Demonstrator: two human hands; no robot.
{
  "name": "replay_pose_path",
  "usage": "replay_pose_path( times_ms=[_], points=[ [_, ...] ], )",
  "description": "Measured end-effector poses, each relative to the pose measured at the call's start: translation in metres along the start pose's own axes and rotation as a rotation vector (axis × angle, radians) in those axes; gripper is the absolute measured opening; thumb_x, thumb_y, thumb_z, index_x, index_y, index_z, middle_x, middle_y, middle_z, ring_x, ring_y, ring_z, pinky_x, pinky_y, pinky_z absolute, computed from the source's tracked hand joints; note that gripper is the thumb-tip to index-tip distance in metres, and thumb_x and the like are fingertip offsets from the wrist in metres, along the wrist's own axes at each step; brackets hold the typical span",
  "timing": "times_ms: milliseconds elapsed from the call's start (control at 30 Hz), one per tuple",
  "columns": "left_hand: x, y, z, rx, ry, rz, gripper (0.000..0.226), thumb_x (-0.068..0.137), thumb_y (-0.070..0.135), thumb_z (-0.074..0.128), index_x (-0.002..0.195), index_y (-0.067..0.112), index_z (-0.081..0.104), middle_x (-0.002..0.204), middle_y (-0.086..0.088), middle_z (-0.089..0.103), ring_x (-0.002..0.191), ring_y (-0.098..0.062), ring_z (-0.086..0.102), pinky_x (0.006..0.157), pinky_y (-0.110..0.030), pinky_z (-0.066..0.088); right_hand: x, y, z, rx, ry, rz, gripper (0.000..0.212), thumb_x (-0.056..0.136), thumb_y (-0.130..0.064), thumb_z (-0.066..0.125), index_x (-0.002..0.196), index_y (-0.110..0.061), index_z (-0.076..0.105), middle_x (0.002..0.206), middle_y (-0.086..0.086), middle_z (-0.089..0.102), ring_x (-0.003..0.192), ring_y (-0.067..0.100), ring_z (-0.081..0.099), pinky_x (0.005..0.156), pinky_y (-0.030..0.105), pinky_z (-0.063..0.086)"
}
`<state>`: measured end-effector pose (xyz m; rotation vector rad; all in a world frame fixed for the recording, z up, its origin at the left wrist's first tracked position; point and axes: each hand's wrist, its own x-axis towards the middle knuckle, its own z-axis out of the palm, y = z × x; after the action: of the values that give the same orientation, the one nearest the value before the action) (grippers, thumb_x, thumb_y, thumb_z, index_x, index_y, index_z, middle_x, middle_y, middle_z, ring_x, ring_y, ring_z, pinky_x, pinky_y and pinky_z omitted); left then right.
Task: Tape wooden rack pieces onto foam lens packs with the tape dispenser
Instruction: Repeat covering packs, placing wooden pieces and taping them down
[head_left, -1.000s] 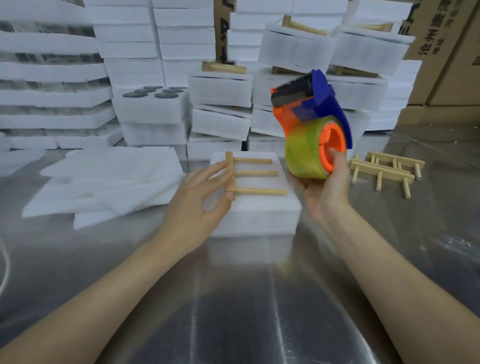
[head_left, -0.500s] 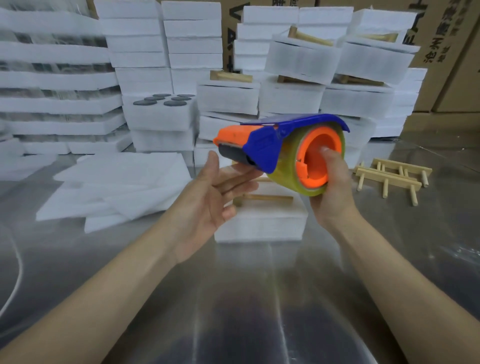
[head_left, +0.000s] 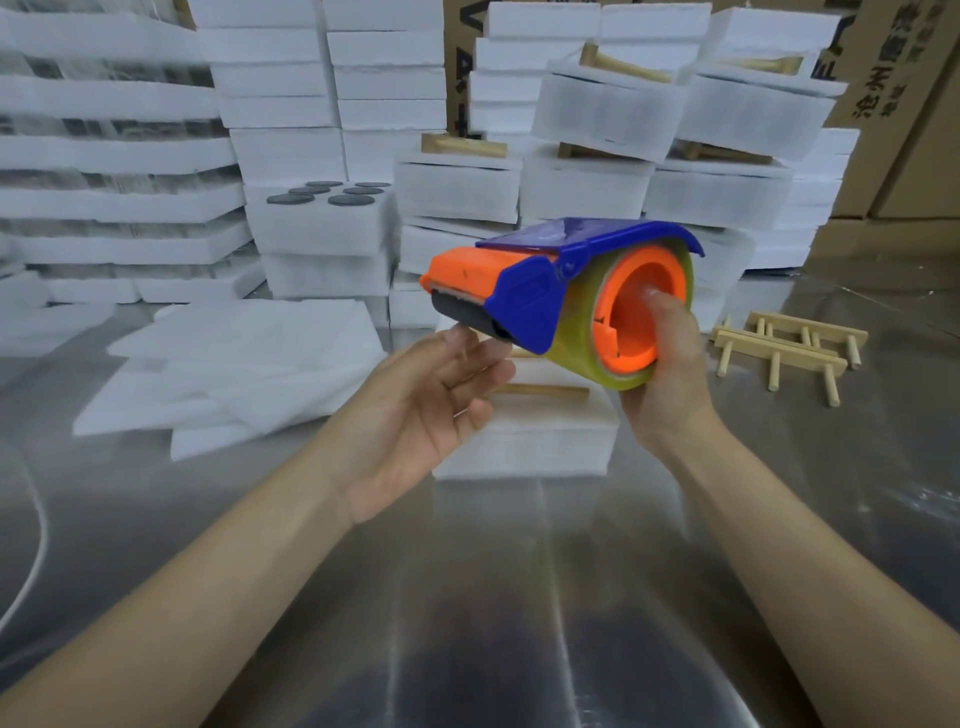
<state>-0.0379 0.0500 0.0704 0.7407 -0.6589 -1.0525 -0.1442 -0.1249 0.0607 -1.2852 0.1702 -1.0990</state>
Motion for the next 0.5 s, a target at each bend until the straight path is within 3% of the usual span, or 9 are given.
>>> replay_pose_path(
  times_ms=[200, 400, 500],
  points=[
    [0.000, 0.002, 0.007, -0.047, 0.066, 0.054, 0.016, 0.075, 0.013, 0.060, 0.064, 0.013, 0.071, 0.067, -0.001, 0.063, 0.058, -0.009, 0.060, 0.055, -0.017, 0.051, 0.003, 0.001, -0.004, 0.034, -0.020, -0.002, 0.036, 0.072, -0.040, 0.059, 0.098, -0.016, 0.060, 0.095, 0.010, 0.058, 0.089, 0.023, 0.057, 0.084, 0.042, 0.046],
    [0.001, 0.019, 0.012, 0.111, 0.006, 0.163, 0.021, 0.077, 0.014, 0.062, 0.057, 0.016, 0.070, 0.062, 0.004, 0.062, 0.054, -0.006, 0.054, 0.056, -0.016, 0.047, 0.012, -0.004, -0.014, 0.103, -0.120, -0.043, 0.052, 0.065, -0.032, 0.064, 0.109, -0.009, 0.053, 0.092, 0.003, 0.064, 0.085, 0.016, 0.062, 0.076, 0.030, 0.051],
    [0.000, 0.025, 0.012, 0.055, 0.003, 0.163, 0.020, 0.074, 0.012, 0.064, 0.055, 0.016, 0.068, 0.060, 0.003, 0.061, 0.051, -0.005, 0.053, 0.055, -0.015, 0.047, 0.020, -0.006, -0.025, 0.074, -0.123, -0.095, 0.059, 0.062, -0.024, 0.065, 0.115, -0.009, 0.047, 0.094, 0.001, 0.063, 0.088, 0.015, 0.062, 0.074, 0.027, 0.051]
  ],
)
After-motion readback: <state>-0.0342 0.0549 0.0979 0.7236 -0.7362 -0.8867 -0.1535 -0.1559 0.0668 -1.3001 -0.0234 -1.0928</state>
